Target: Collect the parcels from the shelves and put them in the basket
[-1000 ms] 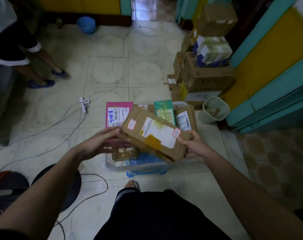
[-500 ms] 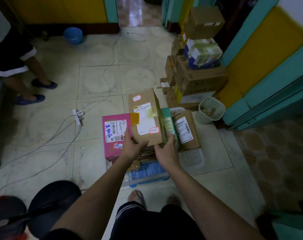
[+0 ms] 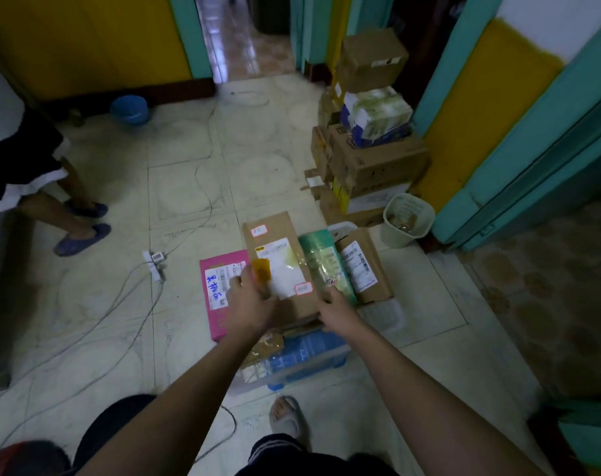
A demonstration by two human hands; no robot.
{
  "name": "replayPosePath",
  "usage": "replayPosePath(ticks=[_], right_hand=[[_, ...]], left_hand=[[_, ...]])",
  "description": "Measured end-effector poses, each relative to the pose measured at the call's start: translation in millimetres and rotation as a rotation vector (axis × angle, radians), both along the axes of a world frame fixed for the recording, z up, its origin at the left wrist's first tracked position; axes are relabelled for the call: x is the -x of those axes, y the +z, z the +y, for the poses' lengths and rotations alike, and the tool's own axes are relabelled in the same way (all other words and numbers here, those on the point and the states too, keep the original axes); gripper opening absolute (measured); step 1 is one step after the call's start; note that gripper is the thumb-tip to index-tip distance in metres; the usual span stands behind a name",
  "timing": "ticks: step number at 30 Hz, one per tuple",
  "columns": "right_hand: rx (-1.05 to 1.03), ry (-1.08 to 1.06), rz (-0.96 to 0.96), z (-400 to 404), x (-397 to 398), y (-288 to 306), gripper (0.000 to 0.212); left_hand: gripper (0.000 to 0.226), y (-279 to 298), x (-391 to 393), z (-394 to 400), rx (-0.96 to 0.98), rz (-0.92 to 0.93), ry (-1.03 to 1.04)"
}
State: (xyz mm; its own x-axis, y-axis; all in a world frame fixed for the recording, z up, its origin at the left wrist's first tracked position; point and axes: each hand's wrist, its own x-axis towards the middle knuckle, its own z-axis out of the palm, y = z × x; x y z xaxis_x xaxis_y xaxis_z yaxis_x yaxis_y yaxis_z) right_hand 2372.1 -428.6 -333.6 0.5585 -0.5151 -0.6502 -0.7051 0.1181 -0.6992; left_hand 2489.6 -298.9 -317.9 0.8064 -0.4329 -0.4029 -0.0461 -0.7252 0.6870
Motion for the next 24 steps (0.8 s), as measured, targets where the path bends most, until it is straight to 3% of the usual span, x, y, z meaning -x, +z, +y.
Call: replayPosePath(ticks=[3, 5, 9, 16, 19, 24], right_hand=[[0.062, 0.002, -0.052, -19, 31, 24, 0.014], [0.171, -0.023, -0.069, -34, 67, 44, 0.019], [0.324, -0.287, -0.014, -54, 187, 81, 0.030], [0.365, -0.808, 0.211, 35, 517, 96, 0.039], [0.367, -1.059, 0.256, 117, 650, 99, 0.037], [0.317, -1.428, 0.485, 270, 818, 131, 0.057]], left_hand=[[0.070, 36, 8, -33, -0.017, -0.301, -0.262], [0.066, 59, 31, -67, -0.095, -0.346, -0.520], [0.065, 87, 139, -138, -0.227, -0.384, -1.029], [0.066, 107, 471, -167, -0.240, -0.418, -1.679], [0.074, 108, 621, -130, -0.200, -0.392, -1.981], [0.083, 121, 853, -18, -0.109, -0.450, -2.512]])
